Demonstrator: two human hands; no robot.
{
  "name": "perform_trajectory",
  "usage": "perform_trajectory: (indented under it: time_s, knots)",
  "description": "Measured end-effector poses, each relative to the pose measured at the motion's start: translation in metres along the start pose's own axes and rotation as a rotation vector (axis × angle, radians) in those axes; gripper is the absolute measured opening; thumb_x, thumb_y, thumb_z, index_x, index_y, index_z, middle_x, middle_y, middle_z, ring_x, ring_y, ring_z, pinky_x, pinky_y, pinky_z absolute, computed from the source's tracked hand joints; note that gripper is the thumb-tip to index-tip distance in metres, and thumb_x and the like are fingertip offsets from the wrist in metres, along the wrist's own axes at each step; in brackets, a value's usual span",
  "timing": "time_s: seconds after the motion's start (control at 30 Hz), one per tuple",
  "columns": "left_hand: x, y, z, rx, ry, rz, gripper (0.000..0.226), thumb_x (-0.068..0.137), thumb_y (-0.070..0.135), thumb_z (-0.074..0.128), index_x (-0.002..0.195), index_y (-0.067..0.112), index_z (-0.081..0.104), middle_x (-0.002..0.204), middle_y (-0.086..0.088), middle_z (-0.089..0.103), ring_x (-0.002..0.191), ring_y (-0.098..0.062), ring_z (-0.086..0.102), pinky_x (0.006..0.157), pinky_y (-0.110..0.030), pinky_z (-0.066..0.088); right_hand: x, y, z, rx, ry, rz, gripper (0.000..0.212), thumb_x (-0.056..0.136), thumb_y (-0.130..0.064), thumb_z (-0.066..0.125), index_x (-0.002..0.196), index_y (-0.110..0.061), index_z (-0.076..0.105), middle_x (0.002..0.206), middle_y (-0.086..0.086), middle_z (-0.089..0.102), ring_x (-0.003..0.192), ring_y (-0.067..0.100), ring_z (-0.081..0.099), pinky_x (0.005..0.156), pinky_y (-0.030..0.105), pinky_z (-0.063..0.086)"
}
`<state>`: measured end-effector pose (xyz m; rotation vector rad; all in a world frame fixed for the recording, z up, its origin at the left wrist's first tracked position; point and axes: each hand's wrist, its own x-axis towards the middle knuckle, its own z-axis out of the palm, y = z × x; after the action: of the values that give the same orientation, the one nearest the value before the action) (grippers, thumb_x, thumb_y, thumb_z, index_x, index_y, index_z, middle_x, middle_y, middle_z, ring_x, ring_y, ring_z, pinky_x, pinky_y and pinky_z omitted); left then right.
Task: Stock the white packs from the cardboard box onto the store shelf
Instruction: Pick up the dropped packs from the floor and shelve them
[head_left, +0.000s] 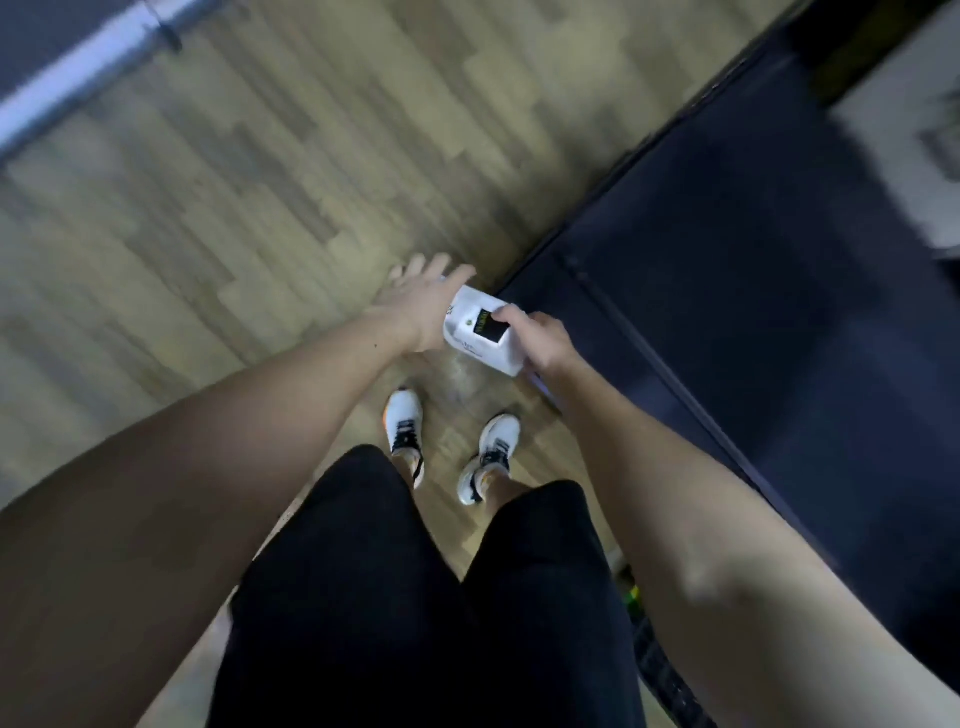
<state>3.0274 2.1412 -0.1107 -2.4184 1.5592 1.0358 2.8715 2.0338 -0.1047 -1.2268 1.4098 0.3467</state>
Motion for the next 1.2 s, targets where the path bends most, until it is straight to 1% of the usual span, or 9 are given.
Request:
perform_trajectory:
  time_s: [0.13,0.23,0.33,0.5,0.6,0.73,1.0,1.13,1.2]
  knots:
    - [-0.039,0.043,-0.075,0.151,0.061,0.172,0.092,0.067,0.036,0.084,0.145,0.032,0.034,0.145,0.002,0.042,0.135,-0.028,0.034,0.117,-0.048,0.017,-0.078,-0.024,-0.04,0.125,-0.059,-0.088,0.045,0.075,-0.044,0.073,0.105,-0.01,0.071,0.095,0.009,0.073,0.077,0.025,0.07,0.067,0.036,0.055]
    - [-0.07,0.08,-0.122,0.181,0.067,0.249,0.063,0.064,0.034,0.085,0.116,0.027,0.05,0.118,0.004,0.06,0.119,-0.024,0.051,0.114,-0.049,0.023,-0.128,-0.031,-0.074,0.175,-0.057,-0.208,0.049,0.073,-0.045,0.073,0.108,-0.01,0.072,0.097,0.011,0.072,0.08,0.026,0.069,0.066,0.035,0.055]
    - [-0.103,0.123,-0.16,0.136,0.07,0.29,0.055,0.061,0.03,0.087,0.101,0.025,0.05,0.102,0.005,0.063,0.096,-0.023,0.059,0.082,-0.039,0.046,-0.176,-0.023,-0.108,0.205,-0.062,-0.311,0.046,0.084,-0.045,0.068,0.115,-0.012,0.07,0.096,0.01,0.072,0.08,0.024,0.068,0.065,0.03,0.052]
    - [-0.154,0.209,-0.187,0.023,0.092,0.325,0.05,0.058,0.028,0.091,0.082,0.03,0.048,0.089,0.008,0.059,0.081,-0.017,0.057,0.06,-0.031,0.044,-0.25,0.022,-0.174,0.274,-0.039,-0.483,0.053,0.09,-0.056,0.061,0.119,-0.013,0.069,0.102,0.008,0.074,0.09,0.024,0.071,0.085,0.035,0.055]
    - [-0.184,0.272,-0.186,-0.001,0.088,0.34,0.051,0.054,0.033,0.093,0.085,0.026,0.053,0.092,0.005,0.063,0.084,-0.017,0.06,0.07,-0.036,0.052,-0.293,0.065,-0.219,0.313,-0.004,-0.549,0.059,0.086,-0.065,0.06,0.118,-0.017,0.071,0.11,0.01,0.074,0.1,0.026,0.07,0.096,0.041,0.053]
    - [-0.216,0.357,-0.182,-0.008,0.013,0.358,0.052,0.056,0.039,0.091,0.094,0.023,0.059,0.098,0.004,0.068,0.087,-0.017,0.067,0.078,-0.041,0.058,-0.339,0.13,-0.279,0.344,0.027,-0.605,0.064,0.081,-0.068,0.062,0.122,-0.019,0.067,0.115,0.004,0.074,0.102,0.022,0.069,0.096,0.04,0.052]
    - [-0.258,0.528,-0.172,0.161,0.064,0.553,0.063,0.053,0.05,0.088,0.102,0.023,0.058,0.105,0.002,0.064,0.091,-0.02,0.065,0.081,-0.045,0.057,-0.421,0.243,-0.398,0.23,0.255,-0.615,0.058,0.076,-0.032,0.086,0.126,-0.019,0.06,0.12,-0.004,0.07,0.111,0.009,0.066,0.102,0.036,0.051]
    - [-0.273,0.609,-0.163,0.218,0.103,0.666,0.078,0.061,0.053,0.086,0.122,0.021,0.051,0.119,0.003,0.057,0.103,-0.021,0.058,0.09,-0.042,0.053,-0.464,0.274,-0.452,0.105,0.492,-0.629,0.101,0.058,-0.033,0.097,0.143,-0.02,0.043,0.135,-0.008,0.059,0.122,0.008,0.057,0.109,0.034,0.044]
    - [-0.279,0.642,-0.157,0.236,0.125,0.725,0.089,0.061,0.053,0.085,0.134,0.018,0.048,0.125,0.004,0.054,0.108,-0.018,0.055,0.092,-0.038,0.051,-0.486,0.279,-0.469,-0.043,0.581,-0.614,0.109,0.06,-0.036,0.095,0.15,-0.024,0.033,0.147,-0.008,0.044,0.133,0.011,0.043,0.108,0.03,0.038]
